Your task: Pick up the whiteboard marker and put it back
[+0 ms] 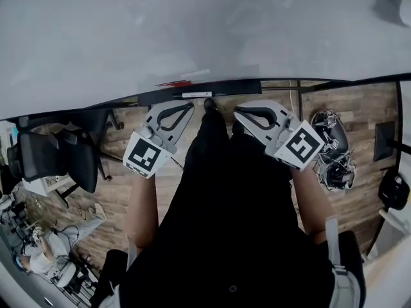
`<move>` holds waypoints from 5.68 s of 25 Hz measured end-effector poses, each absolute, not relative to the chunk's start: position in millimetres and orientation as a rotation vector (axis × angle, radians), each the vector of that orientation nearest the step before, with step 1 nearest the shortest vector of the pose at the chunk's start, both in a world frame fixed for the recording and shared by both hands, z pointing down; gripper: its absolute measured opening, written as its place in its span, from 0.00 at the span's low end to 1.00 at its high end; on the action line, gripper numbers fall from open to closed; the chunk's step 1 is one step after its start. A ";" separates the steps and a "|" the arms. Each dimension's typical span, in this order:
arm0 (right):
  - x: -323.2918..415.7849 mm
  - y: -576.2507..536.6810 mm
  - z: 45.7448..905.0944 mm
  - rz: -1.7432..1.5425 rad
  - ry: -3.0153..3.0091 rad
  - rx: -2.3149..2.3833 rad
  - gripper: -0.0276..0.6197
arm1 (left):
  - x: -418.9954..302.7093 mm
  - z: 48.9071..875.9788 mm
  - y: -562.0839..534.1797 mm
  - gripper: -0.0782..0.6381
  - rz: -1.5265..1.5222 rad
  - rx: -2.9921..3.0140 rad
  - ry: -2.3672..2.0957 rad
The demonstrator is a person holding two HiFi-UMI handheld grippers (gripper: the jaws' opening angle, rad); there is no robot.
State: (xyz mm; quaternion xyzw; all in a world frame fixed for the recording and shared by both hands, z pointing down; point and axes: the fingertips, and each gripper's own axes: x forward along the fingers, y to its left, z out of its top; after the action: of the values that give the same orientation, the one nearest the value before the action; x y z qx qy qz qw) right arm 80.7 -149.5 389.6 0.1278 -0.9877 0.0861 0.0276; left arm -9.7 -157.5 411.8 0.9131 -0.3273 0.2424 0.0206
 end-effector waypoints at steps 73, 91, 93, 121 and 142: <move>63.0 -140.0 429.4 0.350 -2.896 0.478 0.07 | -28.3 581.0 -187.0 0.21 1.748 2.634 -0.553; 54.6 -156.4 388.1 0.168 -2.969 0.323 0.07 | 15.5 466.1 -174.3 0.20 0.957 2.854 -0.956; 55.4 -155.6 378.0 0.129 -2.987 0.307 0.07 | 11.4 447.5 -173.3 0.20 0.820 2.851 -1.049; 30.9 -150.5 294.2 -0.006 -3.157 0.095 0.07 | -47.2 274.9 -135.6 0.20 -0.366 2.752 -1.191; 46.2 -149.8 318.4 0.077 -3.125 0.131 0.07 | -32.4 289.8 -149.1 0.20 -0.353 2.731 -1.068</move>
State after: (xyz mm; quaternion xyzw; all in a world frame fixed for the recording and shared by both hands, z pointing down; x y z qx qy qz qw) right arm 46.2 -149.8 318.4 0.0417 -0.9988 0.0245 0.0066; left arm -32.4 -149.1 289.8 0.9205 -0.3601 -0.1189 0.0940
